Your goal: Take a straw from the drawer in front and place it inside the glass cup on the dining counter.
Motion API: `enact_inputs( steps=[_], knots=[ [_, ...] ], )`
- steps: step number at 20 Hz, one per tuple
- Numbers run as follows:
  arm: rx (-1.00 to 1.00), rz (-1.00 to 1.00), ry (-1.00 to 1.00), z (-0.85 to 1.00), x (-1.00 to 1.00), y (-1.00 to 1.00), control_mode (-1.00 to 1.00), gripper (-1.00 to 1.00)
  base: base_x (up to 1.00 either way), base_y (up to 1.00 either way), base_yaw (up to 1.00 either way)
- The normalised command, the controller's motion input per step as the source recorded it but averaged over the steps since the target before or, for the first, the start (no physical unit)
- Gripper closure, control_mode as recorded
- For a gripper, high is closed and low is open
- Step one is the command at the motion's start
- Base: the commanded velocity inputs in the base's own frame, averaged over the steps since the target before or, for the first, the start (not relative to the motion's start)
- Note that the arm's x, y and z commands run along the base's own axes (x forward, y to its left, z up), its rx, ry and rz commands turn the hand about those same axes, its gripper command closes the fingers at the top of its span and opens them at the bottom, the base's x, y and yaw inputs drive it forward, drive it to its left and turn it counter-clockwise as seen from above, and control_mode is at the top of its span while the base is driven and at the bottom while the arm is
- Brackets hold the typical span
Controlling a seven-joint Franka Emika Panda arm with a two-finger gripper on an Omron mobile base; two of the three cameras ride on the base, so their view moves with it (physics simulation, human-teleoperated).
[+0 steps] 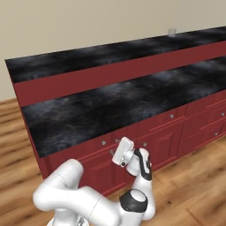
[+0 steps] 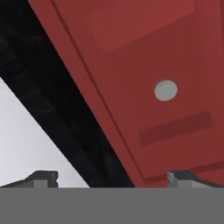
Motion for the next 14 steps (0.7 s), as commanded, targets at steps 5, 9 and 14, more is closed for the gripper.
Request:
enact_inputs(
  steps=[5,9,14],
  knots=[
    [0.00,0.00,0.07,-0.48,0.37,0.19,-1.00,-1.00,0.00,0.00,0.00],
    [0.03,0.00,0.03,-0.24,0.14,0.18,-1.00,-1.00,0.00,0.00,0.00],
    [0.04,0.00,0.02,-0.16,0.03,0.21,-1.00,-1.00,0.00,0.00,0.00]
  ],
)
